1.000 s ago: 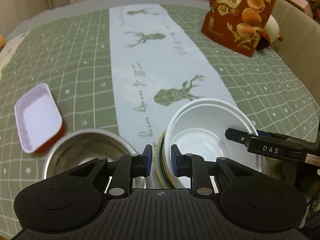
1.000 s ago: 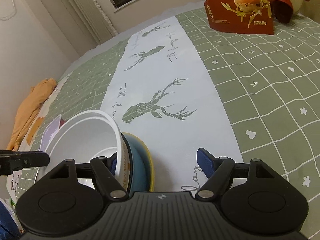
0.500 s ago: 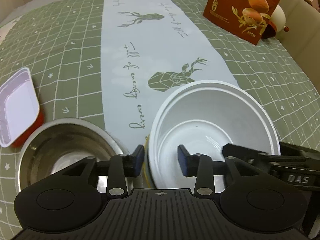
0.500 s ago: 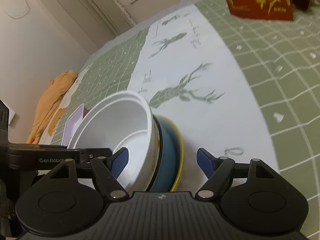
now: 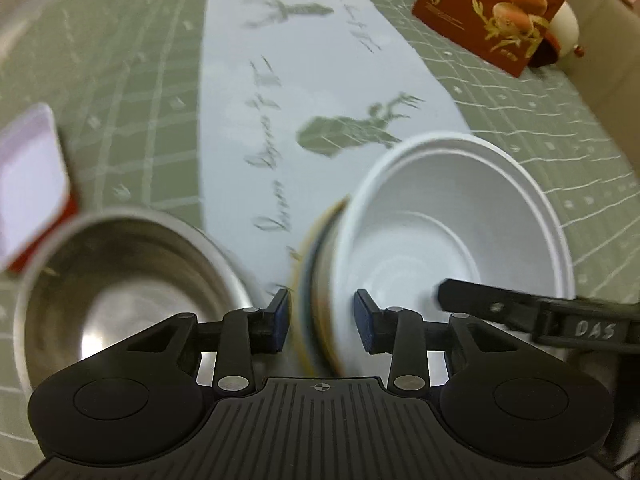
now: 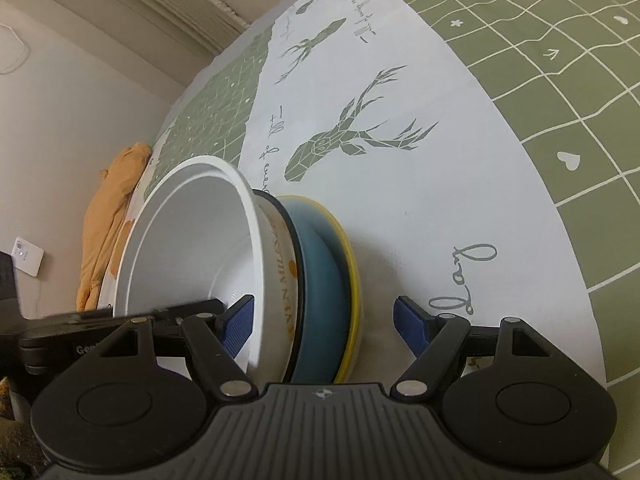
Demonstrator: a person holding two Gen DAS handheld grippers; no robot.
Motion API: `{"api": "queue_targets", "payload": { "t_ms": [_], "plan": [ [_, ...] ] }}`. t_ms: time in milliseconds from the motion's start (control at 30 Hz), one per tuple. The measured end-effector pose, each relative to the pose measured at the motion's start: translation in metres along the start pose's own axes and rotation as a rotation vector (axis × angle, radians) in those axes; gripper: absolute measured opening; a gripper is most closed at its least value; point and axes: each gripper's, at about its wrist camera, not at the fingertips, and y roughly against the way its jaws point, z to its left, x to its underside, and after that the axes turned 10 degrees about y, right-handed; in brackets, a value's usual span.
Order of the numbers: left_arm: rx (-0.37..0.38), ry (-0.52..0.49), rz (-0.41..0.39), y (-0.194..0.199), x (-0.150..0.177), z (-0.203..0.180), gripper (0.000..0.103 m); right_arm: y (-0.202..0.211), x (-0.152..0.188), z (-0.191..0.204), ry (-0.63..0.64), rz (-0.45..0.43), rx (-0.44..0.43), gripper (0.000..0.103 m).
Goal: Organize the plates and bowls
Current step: 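Press the right gripper on the white plastic bowl rim to settle the stack, then grip the rim of the bowl stack with the right gripper and lift it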
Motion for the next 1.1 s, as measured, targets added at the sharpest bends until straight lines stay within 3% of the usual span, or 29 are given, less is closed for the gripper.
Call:
{"api": "queue_targets", "payload": {
  "t_ms": [133,267,667,1100],
  "plan": [
    [0.026,-0.002,0.006,-0.001,0.001,-0.006,0.06,-0.003,0.001,0.001,0.006,0.012,-0.013,0.07],
    [0.048,0.02,0.008,-0.007,0.001,-0.007,0.062,-0.007,0.0,-0.004,-0.035,0.022,-0.042,0.066],
    [0.076,0.073,0.055,-0.016,-0.002,0.0,0.057,-0.006,0.007,0.004,0.017,0.026,-0.06,0.068],
    [0.106,0.13,0.181,-0.004,0.022,-0.008,0.053,0.014,0.012,-0.005,-0.026,0.019,-0.065,0.068]
  ]
}}
